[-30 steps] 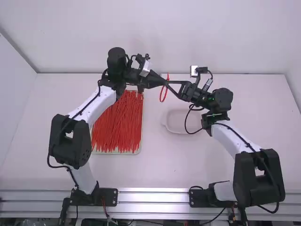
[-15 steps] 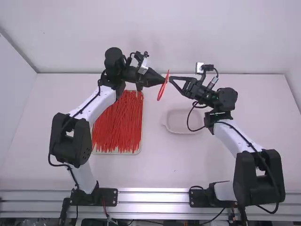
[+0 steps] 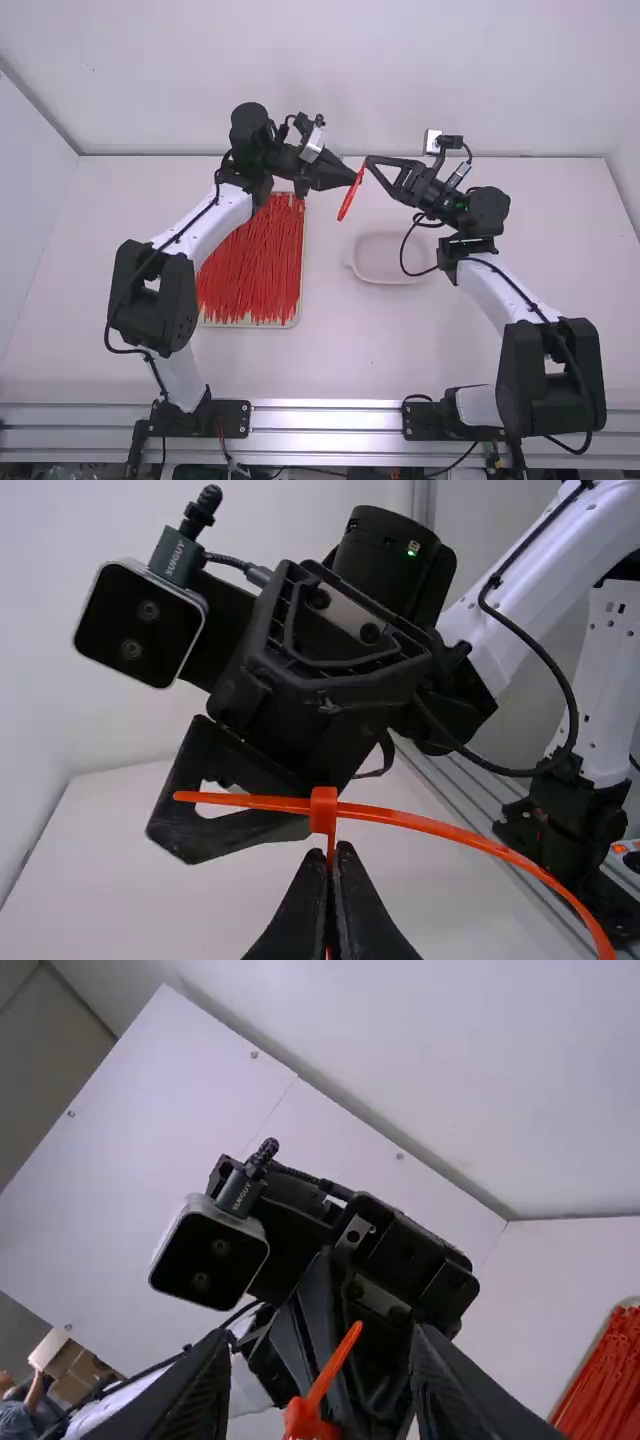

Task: Fasten the cable tie

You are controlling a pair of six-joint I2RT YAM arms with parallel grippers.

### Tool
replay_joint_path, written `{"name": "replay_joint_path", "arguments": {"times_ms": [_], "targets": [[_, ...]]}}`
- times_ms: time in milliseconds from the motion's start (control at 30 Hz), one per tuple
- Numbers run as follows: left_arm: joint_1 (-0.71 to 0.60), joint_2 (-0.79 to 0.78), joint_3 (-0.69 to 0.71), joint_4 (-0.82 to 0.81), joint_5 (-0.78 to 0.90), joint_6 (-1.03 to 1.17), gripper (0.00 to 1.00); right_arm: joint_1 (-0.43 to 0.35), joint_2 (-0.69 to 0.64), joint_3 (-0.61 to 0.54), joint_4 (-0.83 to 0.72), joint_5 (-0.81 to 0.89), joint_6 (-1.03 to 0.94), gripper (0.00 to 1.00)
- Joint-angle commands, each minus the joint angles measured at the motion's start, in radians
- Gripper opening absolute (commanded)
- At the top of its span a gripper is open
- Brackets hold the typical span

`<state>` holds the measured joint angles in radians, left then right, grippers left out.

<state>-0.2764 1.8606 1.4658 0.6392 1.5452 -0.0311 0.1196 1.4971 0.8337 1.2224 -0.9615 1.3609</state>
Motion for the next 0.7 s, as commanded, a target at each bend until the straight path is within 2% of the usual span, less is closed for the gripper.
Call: {"name": "replay_joint_path", "arguments": {"times_ms": [0, 100, 200, 233, 433, 467, 500, 533, 667], "targets": [[-0.018, -0.010, -0.001, 0.006, 0.020, -0.006, 0.02, -0.002, 0.001, 0.018, 0.007, 0.005, 0.004, 0.48], [-0.027, -0.010, -0.001, 0.010, 0.020, -0.006, 0.01, -0.002, 0.001, 0.018, 0.007, 0.000, 0.004, 0.47], [-0.029, -0.010, -0.001, 0.009, 0.018, -0.002, 0.02, -0.002, 0.001, 0.018, 0.008, -0.005, 0.004, 0.42], [-0.033, -0.010, -0.001, 0.008, 0.018, -0.003, 0.02, 0.000, 0.001, 0.018, 0.008, -0.007, 0.005, 0.37], [-0.034, -0.010, -0.001, 0.005, 0.018, -0.003, 0.02, 0.012, 0.001, 0.018, 0.008, -0.007, 0.005, 0.24], [-0.034, -0.010, -0.001, 0.005, 0.018, -0.003, 0.02, 0.011, 0.001, 0.018, 0.008, -0.007, 0.004, 0.19], [-0.032, -0.010, -0.001, 0.005, 0.018, -0.004, 0.02, 0.011, 0.001, 0.018, 0.008, -0.009, 0.004, 0.08], [-0.030, -0.010, -0.001, 0.005, 0.018, -0.006, 0.02, 0.011, 0.001, 0.018, 0.008, -0.011, 0.004, 0.02], [-0.035, -0.010, -0.001, 0.001, 0.019, -0.006, 0.02, 0.011, 0.001, 0.018, 0.019, -0.029, 0.004, 0.00]]}}
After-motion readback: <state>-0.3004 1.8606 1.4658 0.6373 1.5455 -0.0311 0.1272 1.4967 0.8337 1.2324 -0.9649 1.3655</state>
